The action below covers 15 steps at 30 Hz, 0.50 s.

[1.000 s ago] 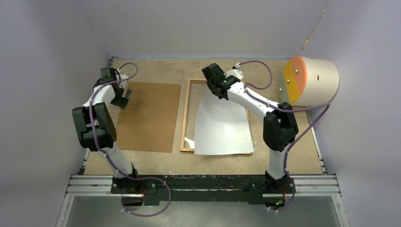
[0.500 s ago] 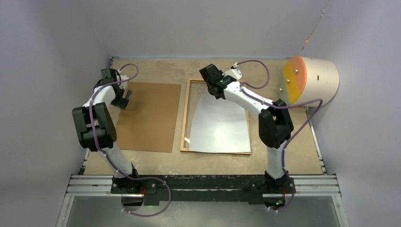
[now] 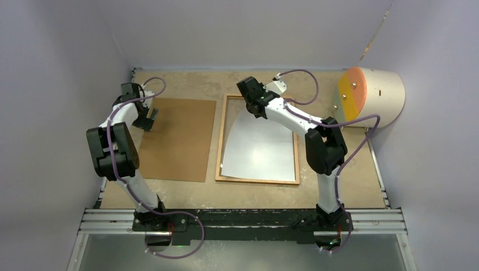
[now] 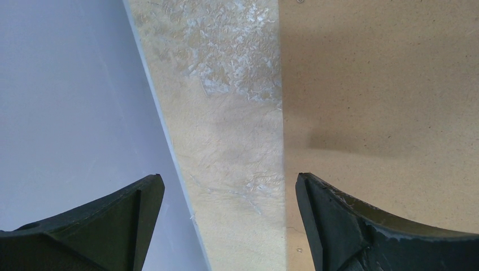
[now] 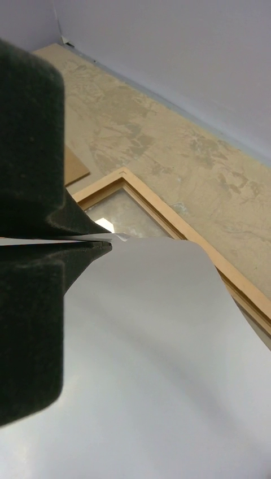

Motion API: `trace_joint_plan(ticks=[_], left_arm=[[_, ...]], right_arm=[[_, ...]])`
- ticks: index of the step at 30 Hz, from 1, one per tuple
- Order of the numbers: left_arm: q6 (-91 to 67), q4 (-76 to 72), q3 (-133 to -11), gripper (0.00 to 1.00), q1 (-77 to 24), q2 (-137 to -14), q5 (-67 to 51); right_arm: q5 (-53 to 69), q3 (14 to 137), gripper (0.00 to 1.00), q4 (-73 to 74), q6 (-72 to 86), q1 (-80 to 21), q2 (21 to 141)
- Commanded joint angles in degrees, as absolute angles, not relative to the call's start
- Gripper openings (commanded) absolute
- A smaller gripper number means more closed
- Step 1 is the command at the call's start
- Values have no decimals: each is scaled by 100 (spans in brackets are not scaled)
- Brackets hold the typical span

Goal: Put the photo into the frame
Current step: Turn over the photo from the photo frame.

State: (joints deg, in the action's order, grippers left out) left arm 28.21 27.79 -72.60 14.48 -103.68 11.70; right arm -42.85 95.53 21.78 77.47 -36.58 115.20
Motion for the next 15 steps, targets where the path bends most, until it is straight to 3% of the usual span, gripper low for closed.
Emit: trace_joint_plan(ticks=[1, 15], left_arm=[[2957, 2621, -7192, 92, 1424, -10226, 1152], [2972, 2681, -7271, 92, 1424, -10240, 1151]], right_arm=[[-4652, 9683, 0, 1800, 7282, -3599, 11575], [-4197, 9471, 0, 1079, 6098, -3577, 11534]])
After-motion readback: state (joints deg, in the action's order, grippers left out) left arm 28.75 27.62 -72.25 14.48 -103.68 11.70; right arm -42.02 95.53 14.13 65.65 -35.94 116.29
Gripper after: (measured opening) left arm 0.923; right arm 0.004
